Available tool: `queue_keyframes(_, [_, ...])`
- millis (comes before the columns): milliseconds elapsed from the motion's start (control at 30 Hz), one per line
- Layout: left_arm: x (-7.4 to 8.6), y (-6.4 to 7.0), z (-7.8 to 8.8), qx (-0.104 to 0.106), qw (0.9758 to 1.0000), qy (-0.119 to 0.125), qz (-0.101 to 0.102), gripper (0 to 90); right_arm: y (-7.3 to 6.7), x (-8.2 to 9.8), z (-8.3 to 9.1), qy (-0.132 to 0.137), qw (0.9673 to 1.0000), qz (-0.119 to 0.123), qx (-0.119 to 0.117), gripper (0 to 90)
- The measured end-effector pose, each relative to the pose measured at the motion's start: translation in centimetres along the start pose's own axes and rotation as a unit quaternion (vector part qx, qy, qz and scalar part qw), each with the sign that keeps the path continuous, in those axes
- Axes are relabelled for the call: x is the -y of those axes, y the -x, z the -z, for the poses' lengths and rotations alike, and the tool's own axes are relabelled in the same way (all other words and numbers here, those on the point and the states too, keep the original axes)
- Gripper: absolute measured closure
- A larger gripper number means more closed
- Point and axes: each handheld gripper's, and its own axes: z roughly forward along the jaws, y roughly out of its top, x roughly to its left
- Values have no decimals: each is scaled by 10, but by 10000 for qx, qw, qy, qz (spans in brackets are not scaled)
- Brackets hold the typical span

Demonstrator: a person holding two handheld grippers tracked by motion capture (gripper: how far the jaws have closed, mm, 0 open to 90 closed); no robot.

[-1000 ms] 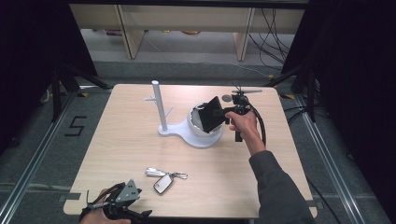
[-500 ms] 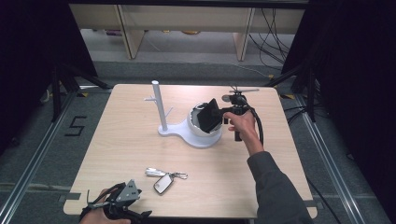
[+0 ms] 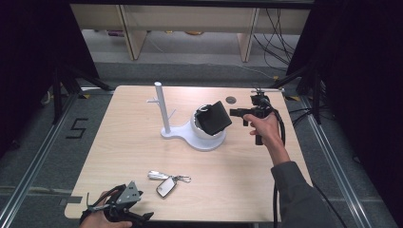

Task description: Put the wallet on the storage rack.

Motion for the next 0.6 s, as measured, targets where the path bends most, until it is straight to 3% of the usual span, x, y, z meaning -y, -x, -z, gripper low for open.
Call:
queue_keyframes(167, [0, 0, 0, 38, 10000, -10, 52, 218, -1, 11, 13, -6, 10000, -12, 26, 541])
queue_keyframes(200, [0, -2, 0, -14, 10000, -19, -57, 218, 1, 14, 15, 64, 9998, 166, 100, 538])
queue_keyframes(467, [1, -4, -1, 6, 9999, -27, 133, 216, 3, 52, 30, 48, 9997, 125, -205, 498])
queue_keyframes(600, [2, -4, -1, -31, 9998, 34, 186, 215, 3, 64, 32, -68, 9995, 280, -138, 472])
